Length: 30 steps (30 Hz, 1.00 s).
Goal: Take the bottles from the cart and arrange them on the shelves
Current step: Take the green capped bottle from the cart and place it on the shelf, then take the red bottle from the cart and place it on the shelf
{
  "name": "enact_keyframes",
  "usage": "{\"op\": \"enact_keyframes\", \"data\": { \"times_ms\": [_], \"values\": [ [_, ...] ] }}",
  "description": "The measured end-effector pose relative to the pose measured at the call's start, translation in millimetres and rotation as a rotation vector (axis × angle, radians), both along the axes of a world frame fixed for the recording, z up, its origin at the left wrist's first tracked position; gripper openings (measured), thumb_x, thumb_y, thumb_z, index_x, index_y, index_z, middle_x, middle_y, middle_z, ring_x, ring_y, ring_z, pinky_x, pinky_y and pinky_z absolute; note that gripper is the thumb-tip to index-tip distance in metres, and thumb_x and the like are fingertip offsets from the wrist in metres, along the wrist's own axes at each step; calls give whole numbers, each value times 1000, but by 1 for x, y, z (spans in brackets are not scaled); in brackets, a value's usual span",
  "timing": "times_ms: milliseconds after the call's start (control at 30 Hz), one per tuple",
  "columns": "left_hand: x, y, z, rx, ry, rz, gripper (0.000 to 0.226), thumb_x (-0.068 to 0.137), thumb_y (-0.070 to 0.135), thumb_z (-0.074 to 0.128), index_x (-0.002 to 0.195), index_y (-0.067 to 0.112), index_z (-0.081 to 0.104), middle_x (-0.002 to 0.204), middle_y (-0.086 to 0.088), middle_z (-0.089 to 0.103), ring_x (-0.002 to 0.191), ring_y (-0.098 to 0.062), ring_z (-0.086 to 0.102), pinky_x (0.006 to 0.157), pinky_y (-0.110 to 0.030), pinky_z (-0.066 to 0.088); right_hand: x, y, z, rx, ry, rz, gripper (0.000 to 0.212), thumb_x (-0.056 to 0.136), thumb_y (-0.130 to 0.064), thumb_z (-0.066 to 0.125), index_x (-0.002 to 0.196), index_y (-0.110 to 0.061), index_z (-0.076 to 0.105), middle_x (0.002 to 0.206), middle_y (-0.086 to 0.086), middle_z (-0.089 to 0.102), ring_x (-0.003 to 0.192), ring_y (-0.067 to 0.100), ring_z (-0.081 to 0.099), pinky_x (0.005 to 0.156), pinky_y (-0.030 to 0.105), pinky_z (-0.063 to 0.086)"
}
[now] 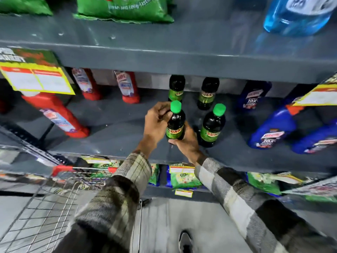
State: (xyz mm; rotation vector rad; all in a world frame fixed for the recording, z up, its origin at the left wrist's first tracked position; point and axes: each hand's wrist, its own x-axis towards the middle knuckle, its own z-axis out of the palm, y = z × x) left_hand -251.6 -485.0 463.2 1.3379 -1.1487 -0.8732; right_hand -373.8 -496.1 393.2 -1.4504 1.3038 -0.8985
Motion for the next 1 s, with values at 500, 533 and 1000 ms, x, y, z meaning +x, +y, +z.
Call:
{"op": "enact_keyframes", "data": {
  "times_ms": [500, 533, 1000],
  "values": [
    [136, 195, -90, 12, 218, 490, 24, 98, 7, 53, 120, -2, 57, 119, -17, 65, 108, -13, 61, 96, -20, 48, 118, 207, -19, -283, 19, 304, 54, 80, -9, 75, 130, -15, 54, 121, -5, 49, 112, 0, 52, 99, 19, 43],
    [154, 229, -107, 58, 244, 575, 25, 98, 8, 53, 120, -2, 57, 118, -17, 65, 107, -13, 61, 95, -19, 49, 138, 222, -25, -254, 25, 427, 54, 80, -8, 74, 130, -16, 54, 122, -3, 50, 107, 2, 55, 95, 21, 48],
    [245, 510, -375, 610, 488, 1217, 49, 94, 26, 59, 121, -15, 55, 122, -37, 59, 113, -37, 60, 88, -30, 52, 287, 394, -258, 227, 868, 1294, 64, 88, -19, 62, 145, -6, 37, 143, 21, 48, 129, 34, 51, 105, 37, 43]
  ]
}}
